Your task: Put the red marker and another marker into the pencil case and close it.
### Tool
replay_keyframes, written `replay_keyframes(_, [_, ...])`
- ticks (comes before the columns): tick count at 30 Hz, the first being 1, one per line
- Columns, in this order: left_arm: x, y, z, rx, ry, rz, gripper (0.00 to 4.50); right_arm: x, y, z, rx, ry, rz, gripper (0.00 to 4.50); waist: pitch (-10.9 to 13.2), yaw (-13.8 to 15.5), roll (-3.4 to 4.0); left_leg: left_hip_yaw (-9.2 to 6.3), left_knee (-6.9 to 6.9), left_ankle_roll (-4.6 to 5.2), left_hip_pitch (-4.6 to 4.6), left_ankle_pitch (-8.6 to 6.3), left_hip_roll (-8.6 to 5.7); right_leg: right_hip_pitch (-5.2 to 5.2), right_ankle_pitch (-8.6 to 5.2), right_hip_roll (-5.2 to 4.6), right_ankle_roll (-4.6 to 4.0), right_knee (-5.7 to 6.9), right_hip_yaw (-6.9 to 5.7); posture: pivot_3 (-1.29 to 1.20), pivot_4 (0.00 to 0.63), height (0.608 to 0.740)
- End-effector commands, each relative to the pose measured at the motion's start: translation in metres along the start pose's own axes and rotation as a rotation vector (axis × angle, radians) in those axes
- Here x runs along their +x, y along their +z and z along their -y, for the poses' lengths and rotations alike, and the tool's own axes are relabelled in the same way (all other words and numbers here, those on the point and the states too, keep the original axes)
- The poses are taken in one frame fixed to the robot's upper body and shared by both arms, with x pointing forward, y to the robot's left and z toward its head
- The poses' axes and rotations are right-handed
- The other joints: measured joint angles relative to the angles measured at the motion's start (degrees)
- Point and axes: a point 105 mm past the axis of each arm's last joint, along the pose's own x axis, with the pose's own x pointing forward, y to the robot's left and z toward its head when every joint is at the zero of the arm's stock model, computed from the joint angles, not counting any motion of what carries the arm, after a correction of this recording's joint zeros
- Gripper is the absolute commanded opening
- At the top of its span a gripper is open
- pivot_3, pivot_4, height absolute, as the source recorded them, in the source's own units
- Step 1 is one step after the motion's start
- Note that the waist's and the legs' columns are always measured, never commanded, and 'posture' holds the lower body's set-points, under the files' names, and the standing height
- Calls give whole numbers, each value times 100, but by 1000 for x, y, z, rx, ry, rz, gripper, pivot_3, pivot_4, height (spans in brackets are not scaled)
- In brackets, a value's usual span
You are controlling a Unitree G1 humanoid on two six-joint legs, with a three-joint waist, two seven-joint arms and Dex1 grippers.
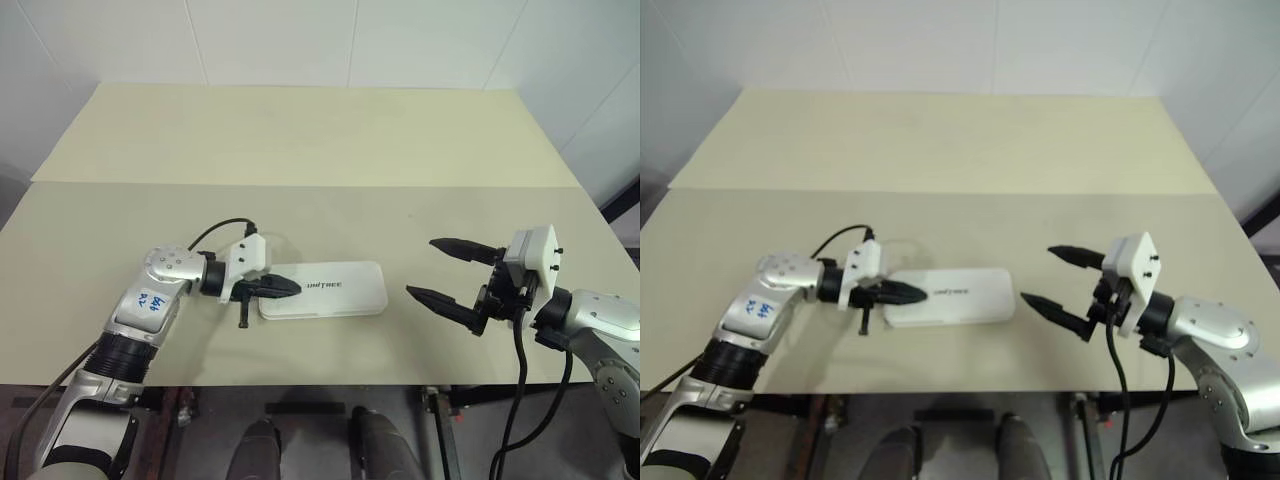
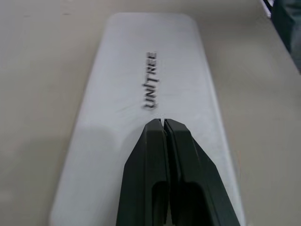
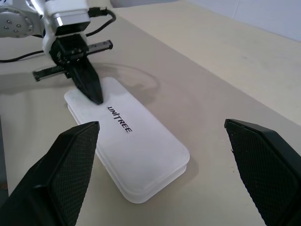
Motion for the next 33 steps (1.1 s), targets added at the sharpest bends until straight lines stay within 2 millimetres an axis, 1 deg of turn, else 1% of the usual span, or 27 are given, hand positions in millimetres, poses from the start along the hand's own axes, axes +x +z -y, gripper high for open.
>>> replay_keyframes(1, [8,-14,13,-35,-53,-61,18,2,9,-3,-43,3,34,4500,-2,-2,3,0,0,0,1,0,0,0,0,0,0,1,0,0,150,740])
replay_keyframes(4, [7,-17,15,-46,-47,-80,18,3,9,-4,-42,1,35,4500,-2,-4,3,0,2,0,2,0,0,2,0,0,0,1,0,0,150,740])
replay_keyframes(6, [6,-16,12,-53,-20,-67,18,3,8,-4,-42,1,36,4500,-2,-7,3,0,3,0,4,0,0,2,0,0,0,0,0,0,150,740])
replay_keyframes(7, [4,-12,8,-68,13,-32,18,4,8,-4,-40,2,38,4500,-2,-7,4,0,2,0,5,0,0,3,0,0,0,0,0,0,150,740])
replay_keyframes(9, [-2,4,0,-93,65,74,18,4,7,-3,-38,5,39,4500,-2,-7,4,0,3,0,5,0,0,4,0,0,0,0,0,0,150,740])
replay_keyframes(11, [-13,23,-6,-86,102,189,18,4,7,-2,-35,9,38,4500,-2,-10,3,0,4,1,2,1,0,2,0,0,0,0,1,0,150,740])
replay_keyframes(13, [-20,32,-7,-84,118,251,18,4,6,-1,-34,13,36,4500,-2,-17,3,0,3,2,0,1,0,0,0,0,0,1,0,0,150,740])
replay_keyframes(16, [-43,40,-8,-86,156,314,18,4,4,2,-39,24,30,4500,-2,-23,4,0,1,2,0,1,0,-1,0,0,0,1,0,0,150,740])
replay_keyframes(19, [-56,42,-8,-69,187,333,18,3,3,6,-40,28,27,4500,-1,-21,5,0,-2,2,0,1,0,-3,-1,0,0,1,0,0,150,740])
replay_keyframes(20, [-70,40,-7,-79,219,336,18,3,2,9,-44,27,23,4500,-1,-23,5,0,-3,1,0,1,0,-3,-1,0,0,1,0,0,150,740])
replay_keyframes(21, [-85,39,-7,-74,269,347,198,3,3,13,-54,20,26,4500,-1,-37,5,0,-2,1,0,1,0,-3,-1,0,0,1,1,0,150,740])
replay_keyframes(22, [-93,40,-7,-68,302,354,417,2,3,16,-61,14,28,4500,0,-58,5,1,-3,1,-1,0,0,-4,-1,0,0,0,1,0,150,740])
replay_keyframes(24, [-104,38,-3,-72,338,349,978,2,2,22,-70,9,29,4500,0,-63,5,0,-4,0,-1,0,1,-6,-3,0,-2,1,0,0,150,740])
replay_keyframes(26, [-108,34,0,-87,363,343,1575,1,2,27,-75,2,35,4500,1,-58,7,1,-4,0,-1,0,1,-6,-3,0,-2,0,0,0,150,740])
replay_keyframes(29, [-108,37,4,-139,362,381,2664,2,2,32,-87,-3,44,4500,2,-16,8,1,-1,0,-2,0,1,-5,-3,-1,-2,-2,0,0,150,740])
replay_keyframes(31, [-106,40,5,-122,385,389,3379,2,2,35,-100,-4,47,4500,2,-5,8,-1,-1,-1,-2,0,1,-5,-3,-1,-2,-1,-2,0,150,740])
replay_keyframes(33, [-111,40,4,-103,433,398,4042,4,3,38,-111,-10,52,4500,2,-17,8,0,-1,-1,-2,0,1,-4,-2,-1,-2,-2,-1,0,150,740])
